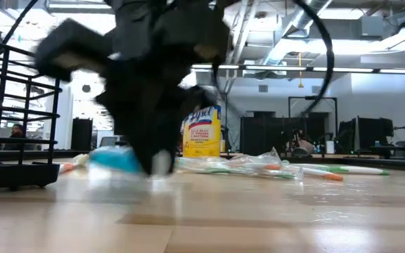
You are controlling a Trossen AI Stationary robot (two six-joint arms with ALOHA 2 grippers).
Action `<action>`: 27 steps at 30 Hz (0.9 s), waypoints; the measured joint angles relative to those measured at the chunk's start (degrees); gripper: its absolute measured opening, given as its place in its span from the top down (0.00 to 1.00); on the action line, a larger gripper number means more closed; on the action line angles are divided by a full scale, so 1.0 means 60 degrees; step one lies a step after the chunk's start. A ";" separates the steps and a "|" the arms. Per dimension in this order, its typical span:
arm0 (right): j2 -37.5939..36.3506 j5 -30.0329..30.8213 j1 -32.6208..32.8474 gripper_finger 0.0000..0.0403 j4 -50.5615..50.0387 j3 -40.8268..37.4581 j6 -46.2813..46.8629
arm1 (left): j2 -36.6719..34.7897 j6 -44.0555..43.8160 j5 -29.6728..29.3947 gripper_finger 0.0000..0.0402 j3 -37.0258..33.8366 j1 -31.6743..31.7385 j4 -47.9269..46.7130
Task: Pick & Place toothbrushing station
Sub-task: Put the blue mouthwash into the black wire organizer bin
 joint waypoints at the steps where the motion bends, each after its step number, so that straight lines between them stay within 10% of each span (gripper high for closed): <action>1: 0.0000 0.0001 0.0000 0.80 0.0011 0.0000 -0.0029 | -0.0161 -0.0005 -0.0087 0.80 0.0013 0.0101 0.0101; 11: 0.0000 0.0004 0.0000 0.80 0.0774 0.0000 -0.0479 | -0.2113 -0.3230 -0.1459 0.80 0.0036 0.1887 0.1921; 20: 0.0088 0.0004 0.0001 0.80 0.1428 0.0000 -0.0781 | -0.4620 -0.4376 -0.6658 0.80 0.0044 0.2033 0.5183; 27: 0.0218 -0.0291 0.0011 0.80 0.2334 0.0004 -0.1422 | -0.5818 -0.2826 -1.1897 0.80 0.0062 0.0089 0.6248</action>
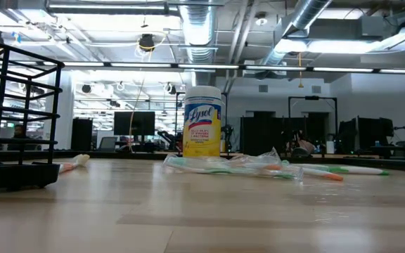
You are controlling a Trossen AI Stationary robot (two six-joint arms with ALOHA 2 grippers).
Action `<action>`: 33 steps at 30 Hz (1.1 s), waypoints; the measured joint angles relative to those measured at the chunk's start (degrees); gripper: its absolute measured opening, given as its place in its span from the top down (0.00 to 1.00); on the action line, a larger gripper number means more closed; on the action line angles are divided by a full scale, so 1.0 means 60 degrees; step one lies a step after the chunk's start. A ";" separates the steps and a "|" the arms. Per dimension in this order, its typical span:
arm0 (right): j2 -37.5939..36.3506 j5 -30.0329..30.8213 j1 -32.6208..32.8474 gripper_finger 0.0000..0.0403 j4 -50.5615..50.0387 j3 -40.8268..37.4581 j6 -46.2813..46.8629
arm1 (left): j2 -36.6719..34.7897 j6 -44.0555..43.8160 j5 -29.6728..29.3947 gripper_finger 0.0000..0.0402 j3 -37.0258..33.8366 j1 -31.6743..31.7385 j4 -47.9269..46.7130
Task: Pick & Place toothbrushing station
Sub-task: Put the blue mouthwash into the black wire organizer bin
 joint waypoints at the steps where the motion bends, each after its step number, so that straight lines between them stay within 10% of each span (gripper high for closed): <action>1: 0.0001 -0.0138 0.0000 0.80 0.0054 0.0000 -0.0019 | -0.0010 0.0079 -0.0670 0.80 0.0000 -0.0370 -0.0023; 7: -0.0010 -0.0397 0.0007 0.80 0.0088 0.0000 0.0260 | 0.0535 -0.0215 -0.3441 0.80 -0.0013 -0.2231 0.0068; 33: 0.1460 -0.1747 0.0474 0.80 0.0071 -0.0007 0.0779 | 0.2460 -0.3189 -0.3490 0.80 -0.0892 -0.5078 0.1445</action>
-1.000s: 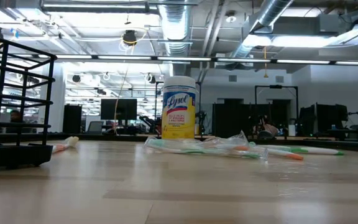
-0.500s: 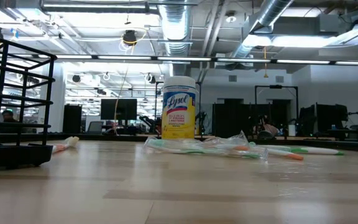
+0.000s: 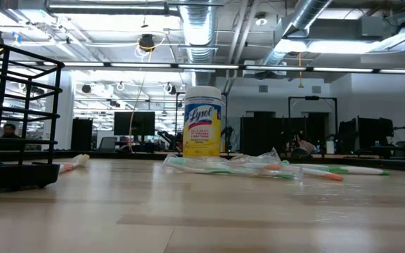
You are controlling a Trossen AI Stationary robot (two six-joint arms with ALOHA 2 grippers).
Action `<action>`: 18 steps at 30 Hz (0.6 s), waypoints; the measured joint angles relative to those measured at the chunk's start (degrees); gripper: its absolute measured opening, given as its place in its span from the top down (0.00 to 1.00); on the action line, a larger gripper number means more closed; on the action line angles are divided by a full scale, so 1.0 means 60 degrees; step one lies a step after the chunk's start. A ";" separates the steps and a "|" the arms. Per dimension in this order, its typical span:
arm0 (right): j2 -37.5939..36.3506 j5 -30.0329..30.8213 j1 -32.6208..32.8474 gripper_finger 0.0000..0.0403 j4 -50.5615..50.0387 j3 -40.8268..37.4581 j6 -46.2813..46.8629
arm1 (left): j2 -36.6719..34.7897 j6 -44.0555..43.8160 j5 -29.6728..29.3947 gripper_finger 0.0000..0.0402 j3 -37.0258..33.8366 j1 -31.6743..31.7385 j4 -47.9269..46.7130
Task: Pick & Place toothbrushing station
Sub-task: Put the blue mouthwash into the black wire organizer bin
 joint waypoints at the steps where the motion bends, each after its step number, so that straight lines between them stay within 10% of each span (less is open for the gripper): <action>1: 0.0051 0.0004 0.0086 0.80 0.0010 0.0000 -0.0021 | 0.0000 -0.0501 0.0000 0.80 -0.0247 -0.0035 -0.0003; 18: 0.0989 -0.0002 0.1087 0.80 0.0760 0.0004 -0.0127 | -0.0208 -0.3735 0.0000 0.80 -0.3216 -0.1000 0.0121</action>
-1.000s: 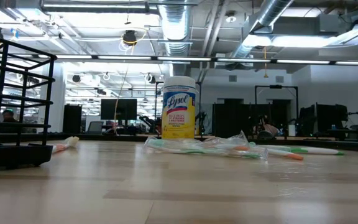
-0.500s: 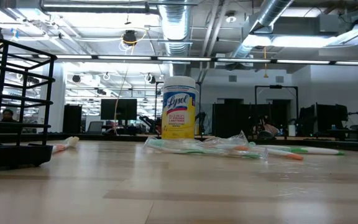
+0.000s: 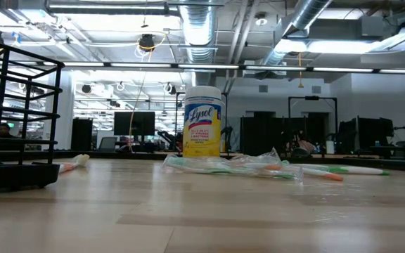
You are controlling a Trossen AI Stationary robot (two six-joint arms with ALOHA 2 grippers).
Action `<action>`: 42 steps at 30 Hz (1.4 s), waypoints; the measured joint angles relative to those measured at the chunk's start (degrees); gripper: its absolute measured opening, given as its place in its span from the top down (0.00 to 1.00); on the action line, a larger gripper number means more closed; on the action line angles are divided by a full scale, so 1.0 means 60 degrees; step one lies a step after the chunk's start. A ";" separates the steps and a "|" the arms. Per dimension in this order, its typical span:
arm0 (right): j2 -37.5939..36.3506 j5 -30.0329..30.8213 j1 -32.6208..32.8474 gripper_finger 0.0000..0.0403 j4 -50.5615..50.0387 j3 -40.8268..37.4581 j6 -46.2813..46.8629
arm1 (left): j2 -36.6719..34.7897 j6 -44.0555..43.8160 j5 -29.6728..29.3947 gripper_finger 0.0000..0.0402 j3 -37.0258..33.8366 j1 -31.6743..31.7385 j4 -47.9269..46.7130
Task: Pick & Place toothbrushing station
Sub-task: Put the blue mouthwash into the black wire organizer bin
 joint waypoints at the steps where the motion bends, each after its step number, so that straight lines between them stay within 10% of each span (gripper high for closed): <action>1: 0.0034 0.0000 0.0010 0.80 0.0028 0.0000 -0.0004 | 0.0000 -0.0010 0.0005 0.80 -0.0021 -0.0102 0.0027; 42: 0.0743 -0.0215 -0.0143 0.80 0.0815 0.0000 -0.0168 | -0.0561 -0.1246 0.0257 0.80 -0.2281 -0.1524 0.0435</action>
